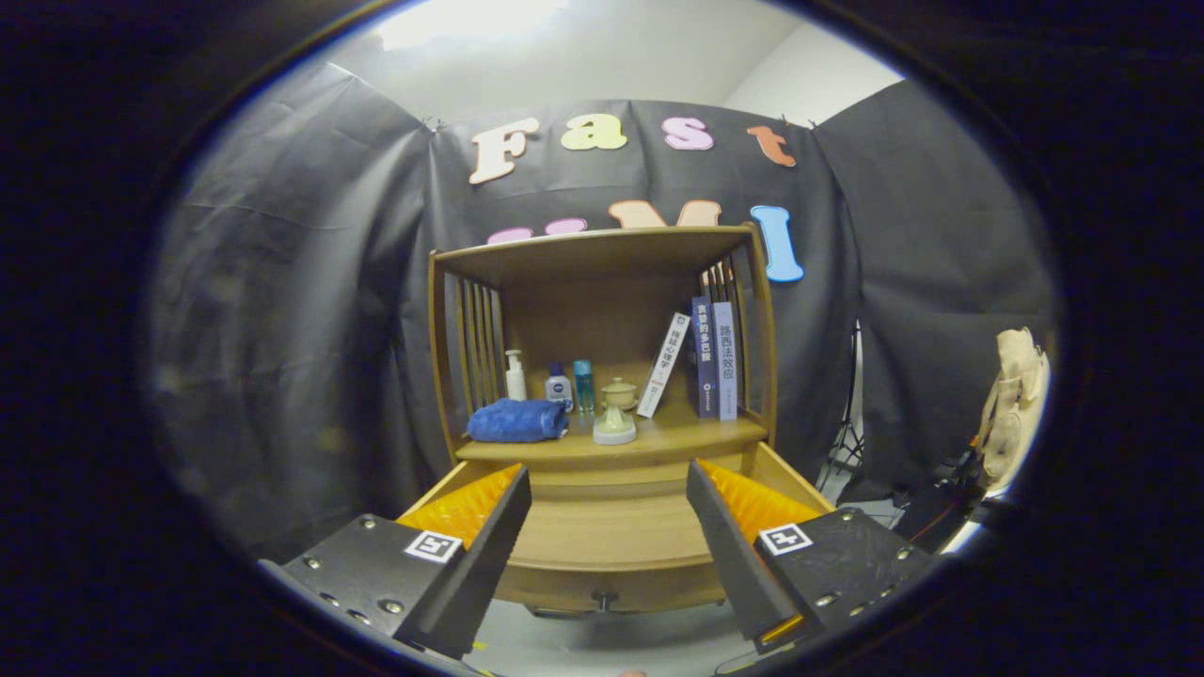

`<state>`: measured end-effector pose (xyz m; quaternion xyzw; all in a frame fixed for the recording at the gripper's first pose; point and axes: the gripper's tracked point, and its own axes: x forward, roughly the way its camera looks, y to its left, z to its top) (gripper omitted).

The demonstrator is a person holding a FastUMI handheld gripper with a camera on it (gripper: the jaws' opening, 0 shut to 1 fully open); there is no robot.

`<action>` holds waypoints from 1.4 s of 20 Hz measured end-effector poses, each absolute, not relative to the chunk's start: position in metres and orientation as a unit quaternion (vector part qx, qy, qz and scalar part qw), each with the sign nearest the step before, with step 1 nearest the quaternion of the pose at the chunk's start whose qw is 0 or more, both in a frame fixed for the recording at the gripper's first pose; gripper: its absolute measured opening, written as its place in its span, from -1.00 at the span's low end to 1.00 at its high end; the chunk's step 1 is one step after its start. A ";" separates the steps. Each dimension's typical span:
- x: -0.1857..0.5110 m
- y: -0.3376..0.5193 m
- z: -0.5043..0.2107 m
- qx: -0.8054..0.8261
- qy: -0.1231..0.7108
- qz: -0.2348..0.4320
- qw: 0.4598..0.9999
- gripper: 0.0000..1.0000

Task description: Pull open the drawer, take out the items inside it, and place them on the countertop above the cabinet.

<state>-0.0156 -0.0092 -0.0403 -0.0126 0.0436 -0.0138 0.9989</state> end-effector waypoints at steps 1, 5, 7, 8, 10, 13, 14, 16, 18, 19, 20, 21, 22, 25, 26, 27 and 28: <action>-0.018 -0.010 -0.045 -0.014 0.040 -0.015 0.999 0.98; -0.024 -0.008 -0.070 -0.022 0.040 -0.016 0.999 0.98; -0.024 -0.006 -0.086 -0.027 0.048 -0.014 0.998 0.98; -0.024 -0.005 -0.095 -0.029 0.055 -0.014 0.998 0.98; -0.024 -0.006 -0.112 -0.028 0.065 -0.014 0.997 0.98; -0.022 -0.007 -0.134 -0.029 0.076 -0.015 0.997 0.98; -0.021 -0.007 -0.143 -0.030 0.082 -0.015 0.996 0.98; -0.019 -0.007 -0.160 -0.031 0.094 -0.015 0.995 0.98; -0.016 -0.008 -0.174 -0.033 0.105 -0.016 0.994 0.98; -0.014 -0.009 -0.181 -0.035 0.108 -0.016 0.993 0.98; -0.011 -0.010 -0.188 -0.036 0.114 -0.018 0.993 0.98; -0.007 -0.011 -0.194 -0.034 0.118 -0.020 0.992 0.98; -0.005 -0.011 -0.200 -0.031 0.123 -0.020 0.992 0.99; 0.005 -0.013 -0.216 -0.032 0.134 -0.022 0.990 0.99; 0.009 -0.014 -0.221 -0.031 0.138 -0.022 0.990 0.99; 0.012 -0.016 -0.224 -0.030 0.140 -0.024 0.989 0.98; 0.014 -0.020 -0.227 -0.033 0.144 -0.034 0.988 0.99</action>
